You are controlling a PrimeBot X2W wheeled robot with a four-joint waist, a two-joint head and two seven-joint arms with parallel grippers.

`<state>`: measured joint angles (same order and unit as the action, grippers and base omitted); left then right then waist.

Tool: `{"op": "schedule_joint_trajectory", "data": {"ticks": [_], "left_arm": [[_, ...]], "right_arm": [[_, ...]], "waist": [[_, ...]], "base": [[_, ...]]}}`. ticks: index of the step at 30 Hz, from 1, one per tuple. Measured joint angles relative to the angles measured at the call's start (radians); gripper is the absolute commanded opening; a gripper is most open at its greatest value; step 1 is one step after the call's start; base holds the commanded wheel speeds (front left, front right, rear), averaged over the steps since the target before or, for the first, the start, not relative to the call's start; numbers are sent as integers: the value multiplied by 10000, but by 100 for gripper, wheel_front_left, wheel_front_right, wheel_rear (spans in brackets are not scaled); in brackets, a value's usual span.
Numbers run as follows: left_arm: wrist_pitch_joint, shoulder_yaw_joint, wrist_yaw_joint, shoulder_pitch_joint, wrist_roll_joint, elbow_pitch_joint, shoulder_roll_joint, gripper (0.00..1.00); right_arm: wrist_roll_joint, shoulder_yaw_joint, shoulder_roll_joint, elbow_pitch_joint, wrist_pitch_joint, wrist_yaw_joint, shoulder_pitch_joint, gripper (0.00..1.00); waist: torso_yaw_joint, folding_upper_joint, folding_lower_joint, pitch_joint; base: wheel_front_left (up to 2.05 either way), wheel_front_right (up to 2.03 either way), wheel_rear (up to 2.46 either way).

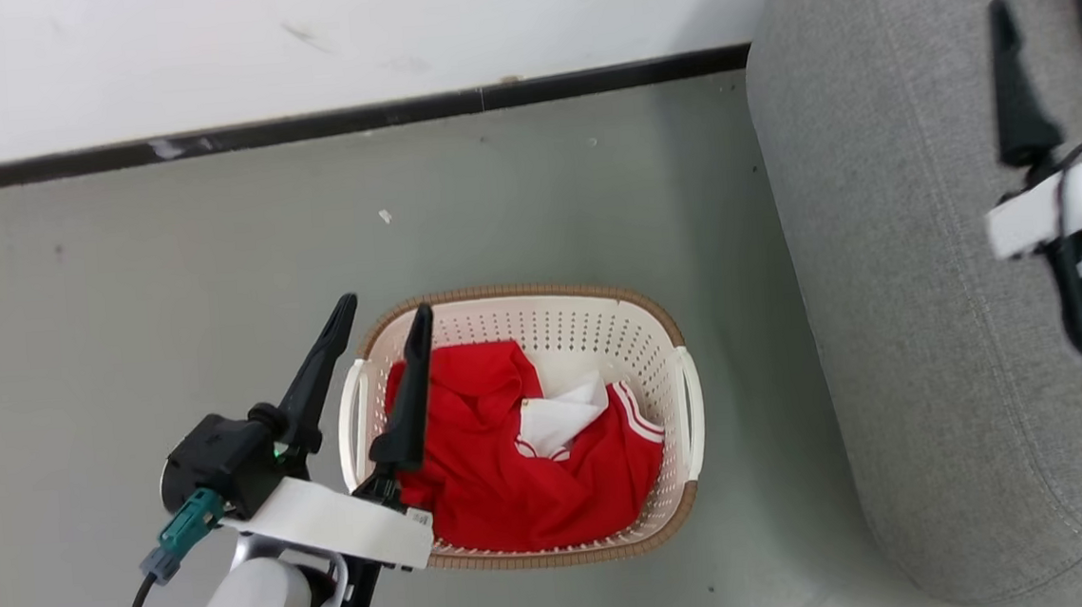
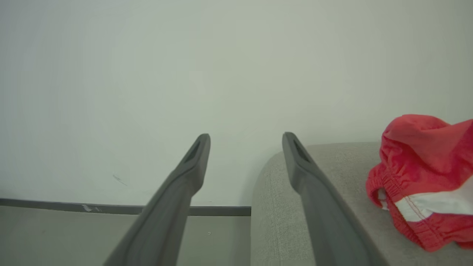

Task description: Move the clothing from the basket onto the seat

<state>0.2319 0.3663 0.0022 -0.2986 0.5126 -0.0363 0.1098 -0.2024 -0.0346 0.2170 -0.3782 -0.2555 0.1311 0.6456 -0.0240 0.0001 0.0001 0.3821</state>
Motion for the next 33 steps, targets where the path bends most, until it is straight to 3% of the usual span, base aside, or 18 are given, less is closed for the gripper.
{"op": "schedule_joint_trajectory", "data": {"ticks": [16, 33], "left_arm": [[173, -988, 230, 1398, 324, -1191, 165, 100], [176, -1455, 213, 2649, 324, -1687, 125, 100]], "right_arm": [[656, 700, -1310, 775, 0, 6, -3329, 100], [1076, 393, -1551, 1143, 0, 6, -5424, 100]], "waist": [[93, -1, 0, -1811], [146, 0, -1, -3414]], "base": [[0, 0, 0], [0, 0, 0]]}}
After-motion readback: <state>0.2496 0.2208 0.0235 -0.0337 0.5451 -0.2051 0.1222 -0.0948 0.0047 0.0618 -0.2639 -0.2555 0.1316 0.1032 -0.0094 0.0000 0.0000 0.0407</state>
